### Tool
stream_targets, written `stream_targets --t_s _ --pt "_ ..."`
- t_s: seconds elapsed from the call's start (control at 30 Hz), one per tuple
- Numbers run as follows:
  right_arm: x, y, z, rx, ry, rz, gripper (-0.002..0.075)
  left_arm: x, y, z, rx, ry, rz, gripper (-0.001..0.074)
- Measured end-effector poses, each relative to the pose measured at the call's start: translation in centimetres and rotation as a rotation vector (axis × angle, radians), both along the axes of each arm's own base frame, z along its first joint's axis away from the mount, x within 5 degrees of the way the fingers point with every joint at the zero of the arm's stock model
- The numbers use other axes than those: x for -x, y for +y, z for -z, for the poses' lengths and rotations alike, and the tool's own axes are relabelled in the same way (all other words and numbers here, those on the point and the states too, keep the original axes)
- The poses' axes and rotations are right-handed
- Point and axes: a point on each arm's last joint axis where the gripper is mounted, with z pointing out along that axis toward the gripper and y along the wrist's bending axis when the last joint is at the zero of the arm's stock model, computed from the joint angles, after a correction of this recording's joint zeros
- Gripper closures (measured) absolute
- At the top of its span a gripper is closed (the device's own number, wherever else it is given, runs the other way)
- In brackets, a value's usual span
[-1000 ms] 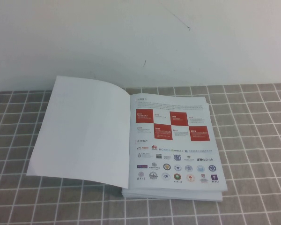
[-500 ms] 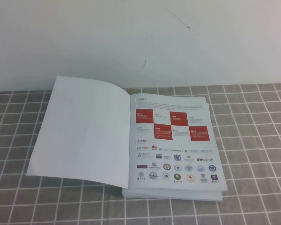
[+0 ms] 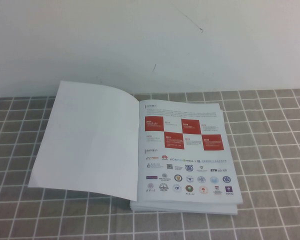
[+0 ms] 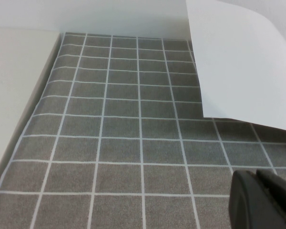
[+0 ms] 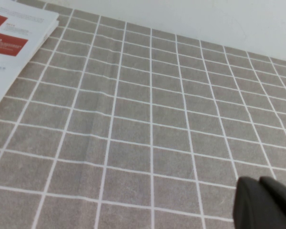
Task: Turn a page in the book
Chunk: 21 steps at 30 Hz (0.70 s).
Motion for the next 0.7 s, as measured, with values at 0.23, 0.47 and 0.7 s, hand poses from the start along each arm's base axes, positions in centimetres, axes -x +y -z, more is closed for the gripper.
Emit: stream_targets --t_s 0.23,0.47,0.7 --pt "0.00 0.00 0.00 0.000 0.000 0.000 0.0728 0.00 0.00 0.00 0.000 0.000 0.000 0.0737" --pt "0.00 0.00 0.00 0.000 0.000 0.000 0.0728 0.00 0.00 0.00 0.000 0.000 0.000 0.0737" --pt "0.01 -0.19 0.00 0.050 0.002 0.003 0.0728 0.00 0.10 0.01 -0.053 0.000 0.005 0.0737"
